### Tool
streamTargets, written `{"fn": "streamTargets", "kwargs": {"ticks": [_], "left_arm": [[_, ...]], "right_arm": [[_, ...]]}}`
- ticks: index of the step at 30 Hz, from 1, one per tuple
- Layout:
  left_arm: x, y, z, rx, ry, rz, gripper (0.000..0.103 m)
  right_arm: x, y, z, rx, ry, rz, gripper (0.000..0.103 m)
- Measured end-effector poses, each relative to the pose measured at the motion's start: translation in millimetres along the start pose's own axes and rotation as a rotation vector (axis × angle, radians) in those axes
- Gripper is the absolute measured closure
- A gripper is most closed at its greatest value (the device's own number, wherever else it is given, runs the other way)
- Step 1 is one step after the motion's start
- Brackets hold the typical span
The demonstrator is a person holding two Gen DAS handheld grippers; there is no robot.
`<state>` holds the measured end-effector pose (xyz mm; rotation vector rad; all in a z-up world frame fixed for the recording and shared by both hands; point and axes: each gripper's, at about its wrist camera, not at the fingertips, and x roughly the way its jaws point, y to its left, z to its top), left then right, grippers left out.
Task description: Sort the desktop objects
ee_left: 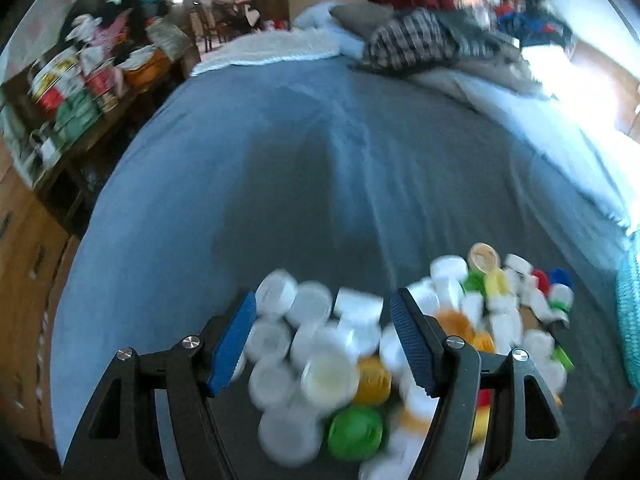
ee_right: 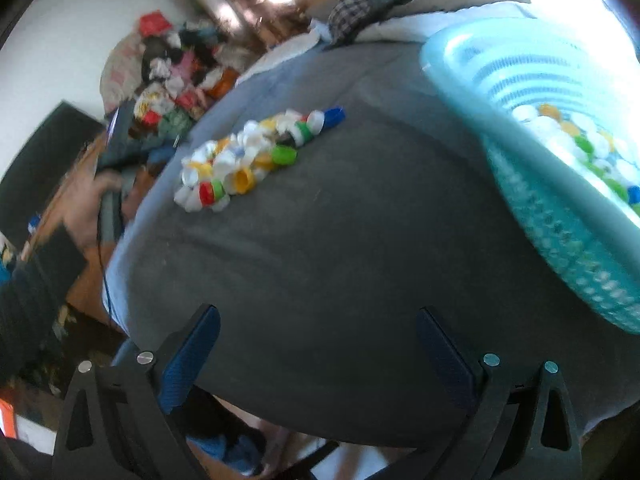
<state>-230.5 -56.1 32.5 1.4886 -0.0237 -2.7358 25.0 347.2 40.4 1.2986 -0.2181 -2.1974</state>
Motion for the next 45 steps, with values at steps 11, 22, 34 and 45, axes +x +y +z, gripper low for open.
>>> {"fn": "streamTargets", "kwargs": {"ticks": [11,22,34,45], "left_arm": [[25.3,1.0,-41.9,0.043,0.085,0.07,0.037],[-40.3,21.5,-134.3,0.027,0.045,0.017,0.037],[-97.1,61.7,-202.0,-0.199,-0.151,0.015,0.037],[-82.5,48.7,-203.5,-0.119,-0.095,-0.042,0.037]], "right_arm": [[20.7,0.1,1.8,0.009,0.062,-0.016,0.003],[20.6,1.6,2.1,0.009,0.054,-0.027,0.003],[18.0,-1.9,0.8,0.018,0.052,-0.025,0.003],[21.8,-0.7,1.6,0.012,0.069,-0.035,0.003]]}}
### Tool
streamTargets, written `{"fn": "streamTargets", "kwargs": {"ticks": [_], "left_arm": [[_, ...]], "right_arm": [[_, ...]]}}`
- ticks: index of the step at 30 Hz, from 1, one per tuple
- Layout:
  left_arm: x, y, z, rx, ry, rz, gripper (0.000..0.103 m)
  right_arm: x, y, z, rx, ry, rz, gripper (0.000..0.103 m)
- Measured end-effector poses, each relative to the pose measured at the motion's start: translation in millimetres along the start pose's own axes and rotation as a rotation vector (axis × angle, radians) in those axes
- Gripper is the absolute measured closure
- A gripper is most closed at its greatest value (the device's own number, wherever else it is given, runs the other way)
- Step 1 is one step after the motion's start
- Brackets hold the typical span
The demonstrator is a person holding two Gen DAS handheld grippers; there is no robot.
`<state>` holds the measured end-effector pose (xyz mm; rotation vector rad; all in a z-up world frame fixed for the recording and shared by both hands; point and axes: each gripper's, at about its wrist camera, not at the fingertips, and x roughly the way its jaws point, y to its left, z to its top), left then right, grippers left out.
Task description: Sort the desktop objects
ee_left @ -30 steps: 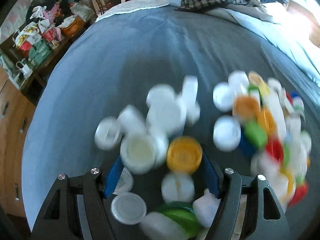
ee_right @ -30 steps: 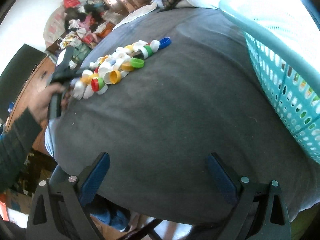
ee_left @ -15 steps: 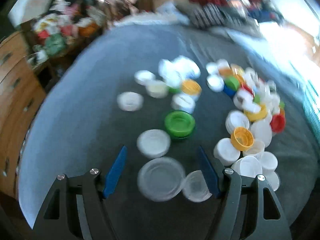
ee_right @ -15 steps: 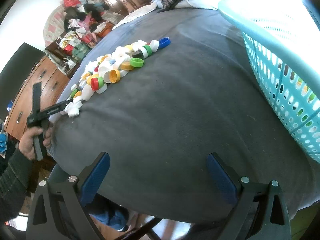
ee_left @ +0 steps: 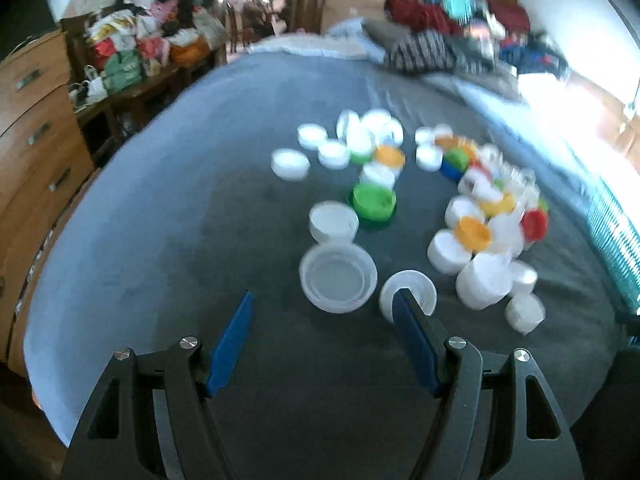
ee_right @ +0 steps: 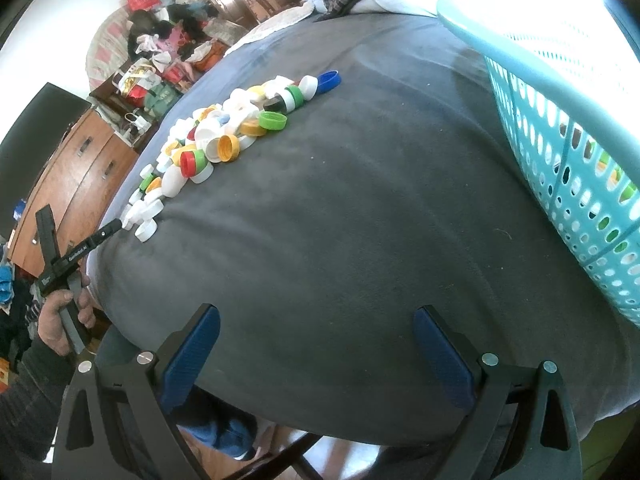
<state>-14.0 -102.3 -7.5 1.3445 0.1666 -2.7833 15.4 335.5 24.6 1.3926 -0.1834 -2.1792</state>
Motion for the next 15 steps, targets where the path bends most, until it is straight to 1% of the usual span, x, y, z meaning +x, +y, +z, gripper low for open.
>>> {"fn": "streamTargets", "kwargs": {"ticks": [2,4,6,7,8,11,13,15], "left_arm": [[2.2,-4.8,1.5,0.016,-0.01,0.011,0.037],[3.2,-4.4,3.6,0.007,-0.019,0.019,0.037],[1.8,1.1,3.0,-0.018,-0.029,0.029,0.042],[0.6,4.8,2.3,-0.036,-0.035,0.03,0.047],[-1.1,9.4,1.3,-0.055,-0.043,0.038,0.05],[-5.5,25.0,-2.2,-0.112,-0.062,0.095,0.05],[-7.1,34.3,-4.4,-0.144,-0.059,0.072,0.05],[-11.8,36.6,-5.5,-0.145,-0.076,0.061,0.05]], "right_arm": [[0.8,0.2,-0.6,-0.001,0.001,-0.004,0.003],[1.4,0.5,-0.8,-0.002,0.004,-0.008,0.003],[1.9,1.1,-0.9,-0.004,0.008,-0.011,0.003],[2.5,1.3,-1.2,-0.004,0.009,-0.011,0.003],[2.7,1.0,-1.2,-0.004,0.011,-0.012,0.003],[3.5,0.4,-1.6,-0.003,0.015,-0.013,0.003],[4.3,0.7,-1.9,-0.004,0.019,-0.015,0.003],[4.8,0.8,-1.9,-0.004,0.02,-0.014,0.003]]}}
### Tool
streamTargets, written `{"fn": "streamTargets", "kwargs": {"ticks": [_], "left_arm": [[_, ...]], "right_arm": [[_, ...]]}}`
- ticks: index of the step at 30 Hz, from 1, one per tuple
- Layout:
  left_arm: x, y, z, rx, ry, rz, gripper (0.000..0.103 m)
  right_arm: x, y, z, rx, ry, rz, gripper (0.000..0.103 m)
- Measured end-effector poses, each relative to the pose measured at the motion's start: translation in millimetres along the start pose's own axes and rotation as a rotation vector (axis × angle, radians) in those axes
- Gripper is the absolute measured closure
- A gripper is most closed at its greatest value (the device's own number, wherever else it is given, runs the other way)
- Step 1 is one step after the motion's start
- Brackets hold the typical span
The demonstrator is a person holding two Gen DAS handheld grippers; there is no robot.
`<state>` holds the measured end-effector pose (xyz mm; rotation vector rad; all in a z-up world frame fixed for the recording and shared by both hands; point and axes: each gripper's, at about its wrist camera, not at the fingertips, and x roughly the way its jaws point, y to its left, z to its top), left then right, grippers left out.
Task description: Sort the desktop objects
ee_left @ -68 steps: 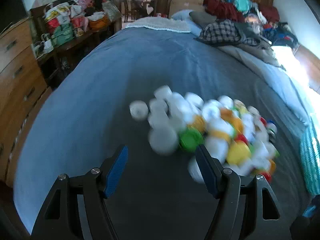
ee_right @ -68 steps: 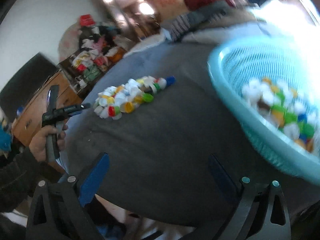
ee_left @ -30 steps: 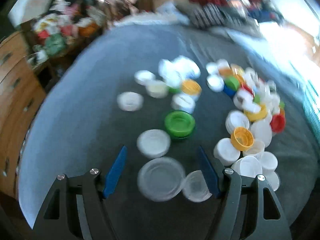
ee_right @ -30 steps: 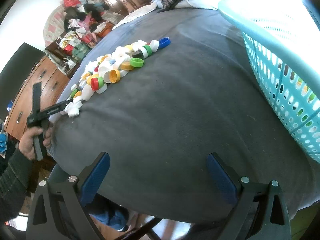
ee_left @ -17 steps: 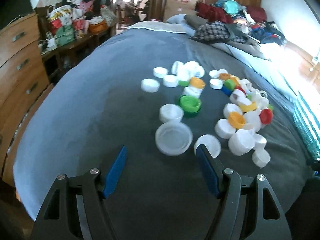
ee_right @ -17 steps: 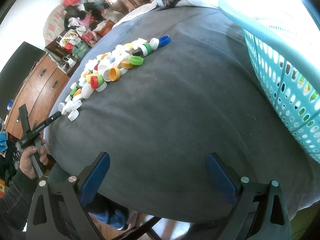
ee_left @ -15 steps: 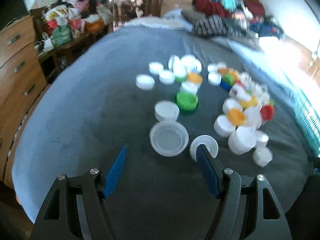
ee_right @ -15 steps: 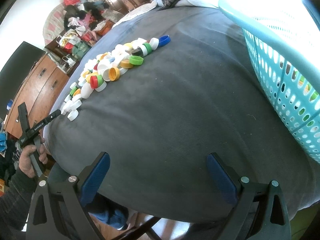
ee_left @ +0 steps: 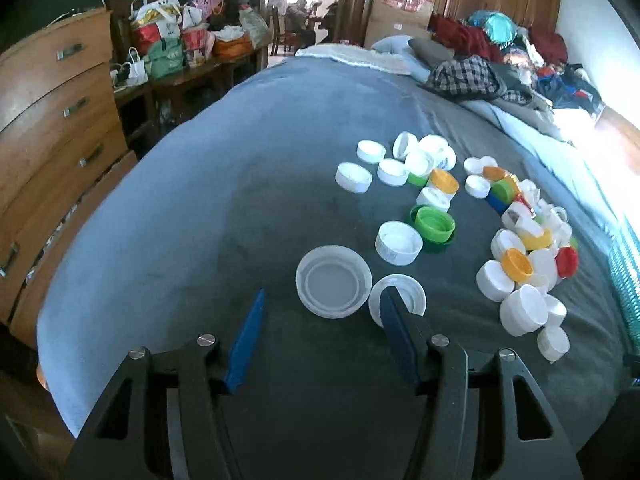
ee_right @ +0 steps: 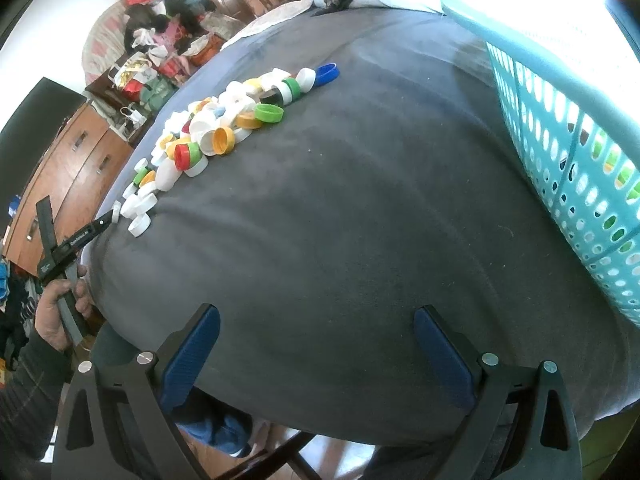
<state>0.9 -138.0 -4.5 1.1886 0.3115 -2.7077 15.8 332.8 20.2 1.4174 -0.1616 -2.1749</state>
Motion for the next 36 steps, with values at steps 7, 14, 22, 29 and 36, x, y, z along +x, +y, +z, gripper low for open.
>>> {"fn": "streamTargets", "kwargs": {"ticks": [7,14,22,29,36], "left_arm": [[-6.1,5.8,-4.8,-0.036,-0.014,0.076,0.05],[1.4,-43.1,-11.7,0.161,0.006,-0.025,0.05],[-0.4,-6.6,-3.4,-0.013,-0.022,0.019,0.049],[20.6,-18.6,5.7,0.097,0.021,0.055,0.048],[-7.5,-14.2,4.0,0.051,-0.041,-0.005,0.07]], "right_arm": [[1.0,0.1,-0.3,0.005,-0.001,0.002,0.003],[1.5,0.8,-0.2,0.008,-0.001,0.004,0.003],[2.2,1.2,0.3,0.002,0.003,0.003,0.003],[-9.4,20.5,-4.8,-0.071,-0.038,-0.048,0.003],[4.3,106.1,-0.4,-0.22,-0.046,0.046,0.025]]}}
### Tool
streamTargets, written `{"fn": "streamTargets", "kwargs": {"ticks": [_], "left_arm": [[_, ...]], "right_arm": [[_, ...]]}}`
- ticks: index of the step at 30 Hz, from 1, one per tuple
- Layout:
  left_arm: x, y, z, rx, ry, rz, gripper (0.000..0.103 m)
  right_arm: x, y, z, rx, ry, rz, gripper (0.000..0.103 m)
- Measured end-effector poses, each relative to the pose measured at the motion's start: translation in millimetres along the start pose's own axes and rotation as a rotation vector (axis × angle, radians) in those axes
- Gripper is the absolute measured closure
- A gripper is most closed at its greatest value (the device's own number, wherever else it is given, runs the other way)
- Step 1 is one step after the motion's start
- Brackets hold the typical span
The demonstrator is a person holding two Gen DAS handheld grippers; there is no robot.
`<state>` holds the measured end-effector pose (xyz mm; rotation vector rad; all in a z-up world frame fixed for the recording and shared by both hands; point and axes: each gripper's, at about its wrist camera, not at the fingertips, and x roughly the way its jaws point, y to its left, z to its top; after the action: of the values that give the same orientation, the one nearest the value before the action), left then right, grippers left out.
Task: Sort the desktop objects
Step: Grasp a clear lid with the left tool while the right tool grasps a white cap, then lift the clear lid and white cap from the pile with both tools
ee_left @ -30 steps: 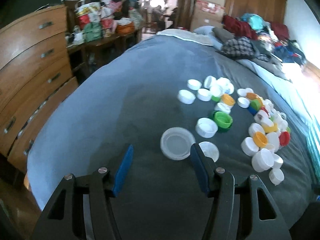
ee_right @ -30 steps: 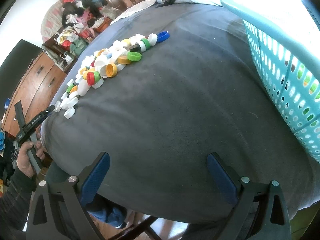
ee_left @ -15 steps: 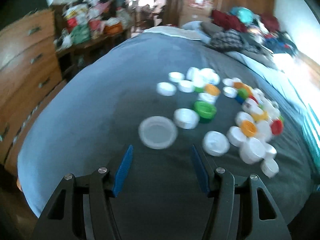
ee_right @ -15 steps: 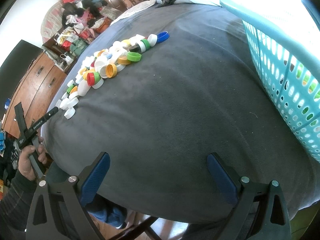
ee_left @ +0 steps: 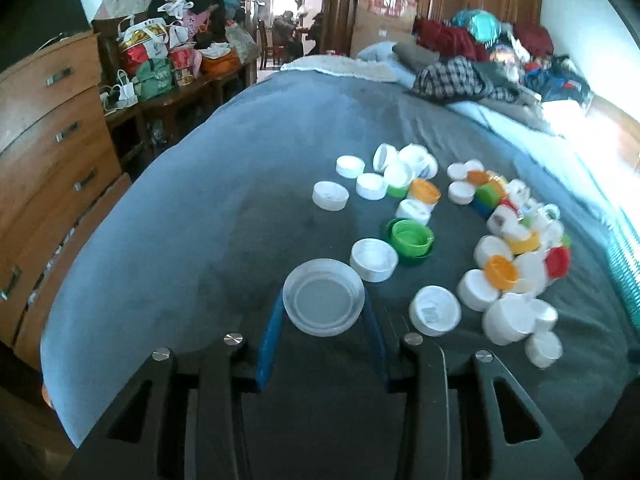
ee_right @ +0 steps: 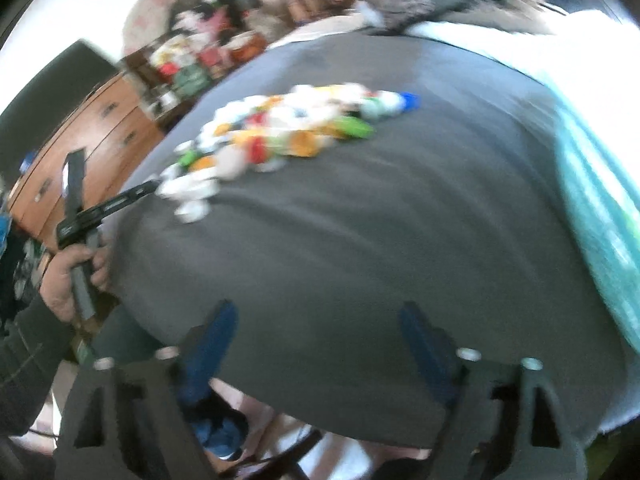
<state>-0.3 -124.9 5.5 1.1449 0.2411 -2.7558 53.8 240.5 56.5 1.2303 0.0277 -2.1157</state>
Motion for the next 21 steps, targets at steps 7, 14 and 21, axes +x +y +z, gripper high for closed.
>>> {"fn": "streamTargets", "kwargs": {"ticks": [7,14,21], "left_arm": [[-27.3,14.4,-9.9,-0.055,-0.001,-0.048,0.07],[-36.8,25.8,-16.5,-0.105,0.012,-0.061,0.069],[-47.9,-1.2,-17.3,-0.051,-0.003,-0.099,0.069]], "right_arm": [[63.2,80.2,39.9,-0.162,0.026,0.076,0.025],[119.0,101.9,66.3,-0.191,0.097,0.001,0.039],[92.3,93.5,58.0,-0.196,0.066,-0.059,0.072]]}}
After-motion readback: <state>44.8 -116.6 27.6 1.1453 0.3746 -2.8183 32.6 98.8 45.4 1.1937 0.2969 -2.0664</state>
